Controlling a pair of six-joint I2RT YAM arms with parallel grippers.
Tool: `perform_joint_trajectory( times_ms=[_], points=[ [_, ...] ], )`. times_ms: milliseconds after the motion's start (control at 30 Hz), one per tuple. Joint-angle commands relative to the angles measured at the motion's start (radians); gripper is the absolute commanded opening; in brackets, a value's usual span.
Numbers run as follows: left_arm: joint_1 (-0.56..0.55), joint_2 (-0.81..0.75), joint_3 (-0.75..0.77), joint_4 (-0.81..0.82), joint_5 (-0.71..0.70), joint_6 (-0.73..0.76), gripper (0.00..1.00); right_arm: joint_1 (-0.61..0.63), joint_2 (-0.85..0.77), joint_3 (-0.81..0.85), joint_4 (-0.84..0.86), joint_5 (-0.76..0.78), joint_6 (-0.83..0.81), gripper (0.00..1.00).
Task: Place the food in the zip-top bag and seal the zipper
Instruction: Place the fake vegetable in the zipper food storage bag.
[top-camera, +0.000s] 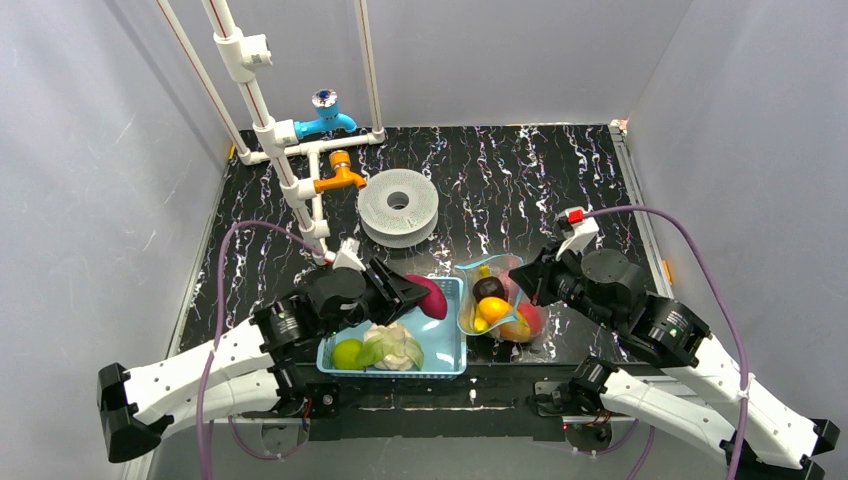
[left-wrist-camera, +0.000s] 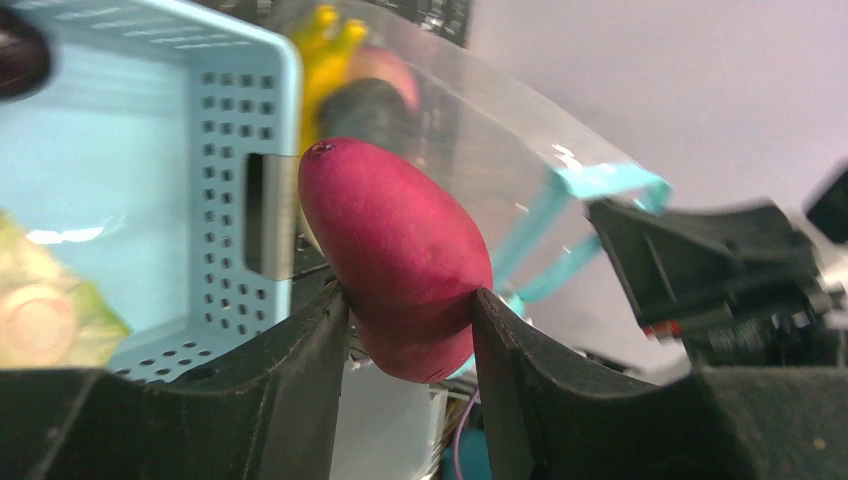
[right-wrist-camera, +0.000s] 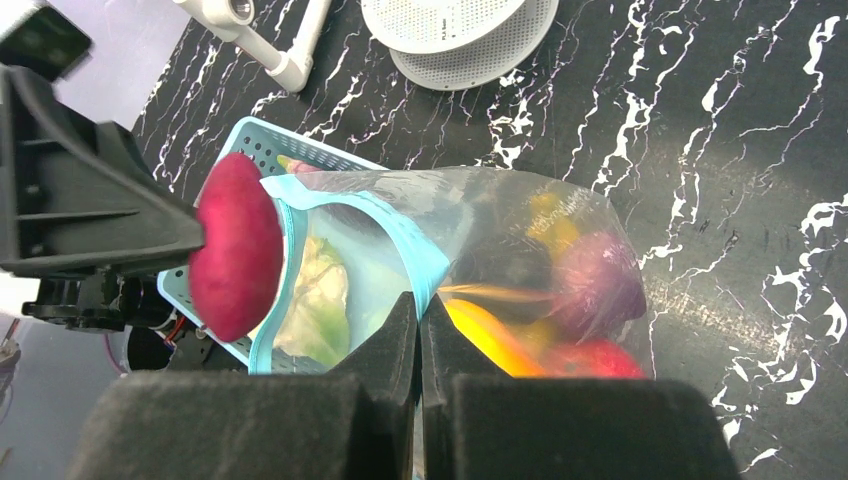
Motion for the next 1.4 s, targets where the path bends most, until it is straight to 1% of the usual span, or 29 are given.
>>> perform_joint_trajectory(
  times_ms=[0,33,167,333,467,567,733,833,933,967,1033,1100,1133,1267,1300,1333,1367],
  points=[
    [-0.003,-0.004,0.099,0.139,0.183,0.337,0.03,0.003,0.017,0.028,0.099,-0.035,0.004,0.01],
    [-0.003,0.014,0.130,0.149,0.254,0.367,0.04,0.003,0.023,0.032,0.099,-0.040,0.004,0.01],
    [-0.015,0.130,0.297,0.160,0.430,0.481,0.04,0.003,0.044,0.045,0.099,-0.053,0.004,0.01],
    [-0.087,0.300,0.436,0.151,0.517,0.569,0.03,0.003,0.048,0.055,0.094,-0.052,0.004,0.01],
    [-0.104,0.367,0.459,0.141,0.525,0.581,0.02,0.003,0.042,0.057,0.087,-0.040,-0.002,0.01],
    [-0.104,0.390,0.445,0.139,0.523,0.551,0.02,0.003,0.040,0.058,0.085,-0.036,-0.010,0.01],
    [-0.101,0.403,0.437,0.079,0.482,0.513,0.03,0.003,0.042,0.058,0.092,-0.040,-0.020,0.01],
    [-0.073,0.400,0.424,0.033,0.436,0.453,0.04,0.003,0.042,0.056,0.095,-0.052,-0.020,0.01],
    [-0.032,0.409,0.391,0.037,0.442,0.365,0.04,0.003,0.030,0.050,0.096,-0.056,-0.020,0.01],
    [-0.001,0.427,0.375,0.061,0.463,0.310,0.04,0.003,0.024,0.043,0.094,-0.060,-0.021,0.01],
    [0.014,0.431,0.374,0.072,0.453,0.292,0.06,0.003,0.025,0.043,0.084,-0.064,-0.020,0.01],
    [0.022,0.430,0.386,0.048,0.415,0.283,0.08,0.003,0.021,0.041,0.081,-0.070,-0.019,0.01],
    [0.025,0.423,0.386,0.043,0.392,0.281,0.11,0.003,0.016,0.038,0.083,-0.073,-0.017,0.01],
    [0.032,0.397,0.364,0.076,0.311,0.282,0.32,0.003,0.013,0.031,0.093,-0.088,-0.011,0.01],
    [0.035,0.396,0.366,0.061,0.293,0.281,0.40,0.003,0.015,0.032,0.093,-0.094,-0.010,0.01],
    [0.037,0.396,0.369,0.048,0.284,0.284,0.52,0.003,0.018,0.034,0.093,-0.101,-0.010,0.01],
    [0.040,0.395,0.371,0.044,0.281,0.287,0.61,0.003,0.020,0.035,0.094,-0.106,-0.010,0.01]
  ],
)
